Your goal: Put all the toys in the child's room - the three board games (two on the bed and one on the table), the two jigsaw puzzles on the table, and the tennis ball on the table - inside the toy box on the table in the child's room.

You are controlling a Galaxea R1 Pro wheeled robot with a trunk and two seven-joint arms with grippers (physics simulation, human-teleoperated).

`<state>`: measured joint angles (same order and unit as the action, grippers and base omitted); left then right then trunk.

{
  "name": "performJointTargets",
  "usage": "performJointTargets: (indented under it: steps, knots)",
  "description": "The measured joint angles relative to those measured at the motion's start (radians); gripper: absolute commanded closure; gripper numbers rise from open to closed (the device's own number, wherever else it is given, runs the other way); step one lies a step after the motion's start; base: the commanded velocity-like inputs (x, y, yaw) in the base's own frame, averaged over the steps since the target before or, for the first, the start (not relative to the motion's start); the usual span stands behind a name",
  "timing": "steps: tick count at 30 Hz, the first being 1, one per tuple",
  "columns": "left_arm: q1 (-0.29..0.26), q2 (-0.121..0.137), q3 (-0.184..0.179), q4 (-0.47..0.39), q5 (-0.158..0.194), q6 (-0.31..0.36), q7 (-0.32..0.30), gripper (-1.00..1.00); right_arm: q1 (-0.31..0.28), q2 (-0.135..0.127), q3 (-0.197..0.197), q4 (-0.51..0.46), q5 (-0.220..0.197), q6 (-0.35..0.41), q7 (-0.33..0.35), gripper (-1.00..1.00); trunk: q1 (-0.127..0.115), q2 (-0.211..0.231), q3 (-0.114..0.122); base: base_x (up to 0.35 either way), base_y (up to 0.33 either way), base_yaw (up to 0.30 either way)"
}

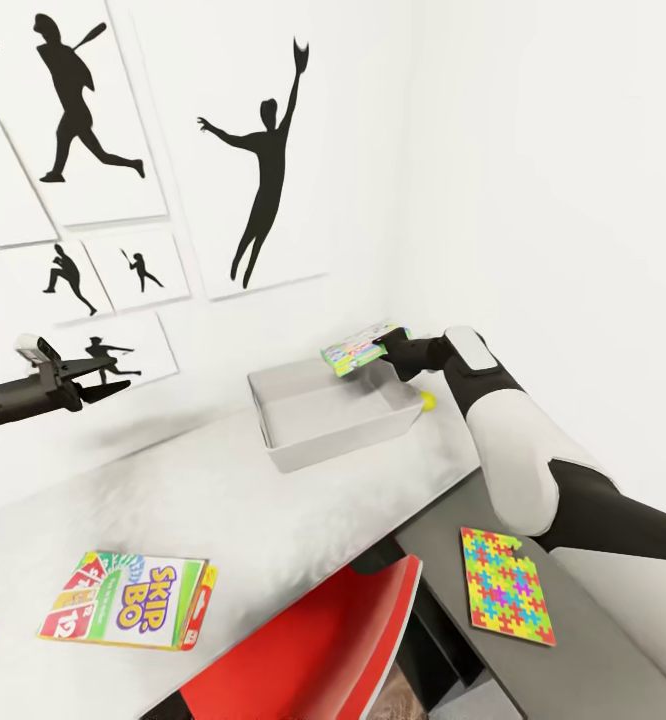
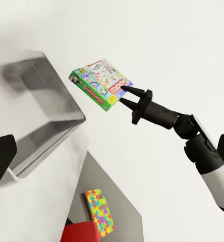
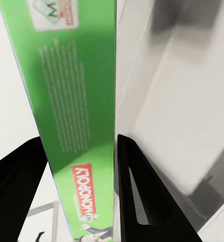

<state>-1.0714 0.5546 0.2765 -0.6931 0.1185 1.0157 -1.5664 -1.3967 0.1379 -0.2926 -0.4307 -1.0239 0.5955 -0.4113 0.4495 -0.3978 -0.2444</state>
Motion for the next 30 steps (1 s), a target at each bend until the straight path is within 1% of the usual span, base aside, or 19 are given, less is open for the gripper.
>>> performJointTargets:
  steps: [30]
  knots:
    - [0.000,-0.001,-0.001,0.000,0.000,0.000,0.000,-1.00,0.000,-0.002,-0.002,0.000,0.001,-0.013,0.000,1.00,0.000,0.000,-0.049,0.000,0.000,0.062]
